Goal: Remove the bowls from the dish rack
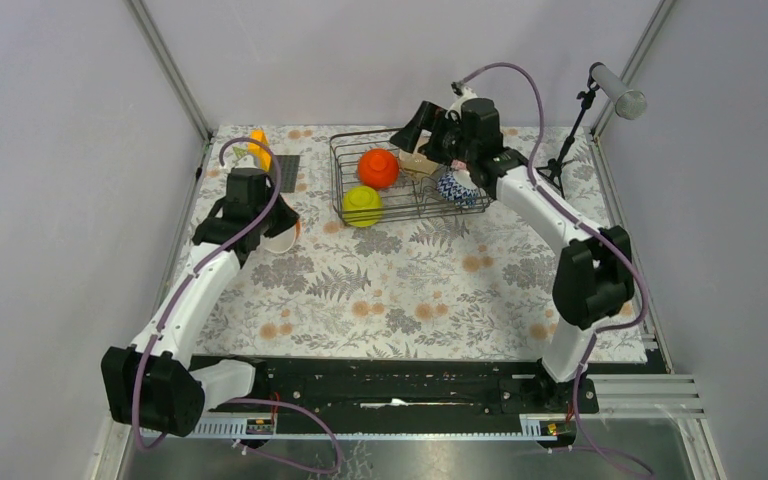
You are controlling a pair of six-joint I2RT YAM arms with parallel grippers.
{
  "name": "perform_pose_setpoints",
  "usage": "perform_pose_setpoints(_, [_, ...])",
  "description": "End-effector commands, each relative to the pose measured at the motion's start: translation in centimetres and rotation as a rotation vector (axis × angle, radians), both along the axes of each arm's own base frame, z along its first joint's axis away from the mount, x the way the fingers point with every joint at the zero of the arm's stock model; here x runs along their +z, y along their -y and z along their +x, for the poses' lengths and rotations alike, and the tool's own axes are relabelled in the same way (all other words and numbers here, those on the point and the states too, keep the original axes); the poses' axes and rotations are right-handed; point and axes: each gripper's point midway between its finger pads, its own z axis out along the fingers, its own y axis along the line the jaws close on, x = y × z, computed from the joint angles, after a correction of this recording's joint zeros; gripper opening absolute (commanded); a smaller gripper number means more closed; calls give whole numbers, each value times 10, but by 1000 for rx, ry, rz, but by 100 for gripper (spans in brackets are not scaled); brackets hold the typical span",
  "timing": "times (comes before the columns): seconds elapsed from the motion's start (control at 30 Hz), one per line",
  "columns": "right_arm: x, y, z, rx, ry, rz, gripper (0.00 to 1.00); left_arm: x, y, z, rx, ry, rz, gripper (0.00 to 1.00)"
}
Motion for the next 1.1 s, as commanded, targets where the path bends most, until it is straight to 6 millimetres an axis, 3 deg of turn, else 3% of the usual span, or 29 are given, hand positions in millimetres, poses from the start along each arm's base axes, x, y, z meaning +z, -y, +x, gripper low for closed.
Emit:
perform_pose_setpoints(0.0, [11, -19, 22, -18, 63, -17, 100, 3, -50, 2, 197, -21, 184, 0])
perform_pose_setpoints(0.2, [10, -32, 19, -7, 79, -45, 100, -35, -76, 5, 306, -175, 286, 0])
perform_pose_setpoints(0.43, [-9, -15, 0, -20, 59, -152, 100, -84, -97, 16, 406, -354, 363, 0])
perform_pose_setpoints(0.6, [-11, -14, -10, 1, 63, -169, 100, -109, -107, 28, 439, -426, 411, 0])
perform_pose_setpoints(0.87, [-15, -6, -26, 9, 65, -221, 100, -129, -113, 61, 415, -490, 504, 0])
perform_pose_setpoints(1.07, [-32, -6, -29, 34, 35, -250, 100, -139, -113, 83, 386, -530, 523, 0])
